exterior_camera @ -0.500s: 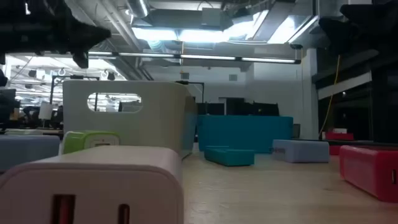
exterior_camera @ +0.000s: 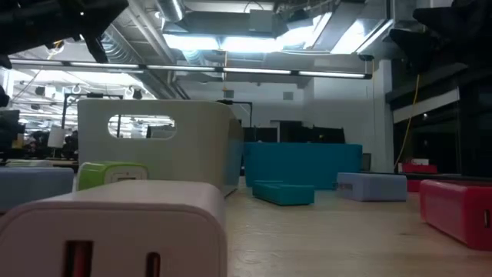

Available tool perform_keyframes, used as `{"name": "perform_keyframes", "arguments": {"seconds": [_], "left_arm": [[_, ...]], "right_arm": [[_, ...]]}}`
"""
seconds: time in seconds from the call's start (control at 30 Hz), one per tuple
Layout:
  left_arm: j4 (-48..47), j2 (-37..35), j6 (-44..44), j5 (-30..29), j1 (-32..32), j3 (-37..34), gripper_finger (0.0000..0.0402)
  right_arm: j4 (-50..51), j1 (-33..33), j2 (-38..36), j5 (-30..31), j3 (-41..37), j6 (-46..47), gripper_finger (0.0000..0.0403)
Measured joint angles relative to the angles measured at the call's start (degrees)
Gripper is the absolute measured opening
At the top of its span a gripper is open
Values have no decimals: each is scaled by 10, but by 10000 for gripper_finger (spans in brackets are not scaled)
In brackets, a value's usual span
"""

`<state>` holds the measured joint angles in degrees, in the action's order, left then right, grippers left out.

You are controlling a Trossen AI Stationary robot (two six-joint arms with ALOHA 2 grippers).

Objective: Pick & Place Office items
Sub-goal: Put the left red timer into the gray bin

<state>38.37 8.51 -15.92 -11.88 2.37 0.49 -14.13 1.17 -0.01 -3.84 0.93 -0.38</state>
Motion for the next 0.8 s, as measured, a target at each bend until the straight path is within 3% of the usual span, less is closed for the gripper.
{"name": "perform_keyframes", "arguments": {"seconds": [0.17,0.33,0.57,0.8], "left_arm": [[41,0,-3,3,0,0,4],[67,0,-32,31,0,0,4],[67,0,-64,18,0,0,4],[67,0,-67,-4,0,0,4]], "right_arm": [[-13,0,0,0,0,9,265],[-67,0,0,7,0,110,265],[-115,0,0,76,0,212,265],[-135,0,0,79,0,285,265]]}}
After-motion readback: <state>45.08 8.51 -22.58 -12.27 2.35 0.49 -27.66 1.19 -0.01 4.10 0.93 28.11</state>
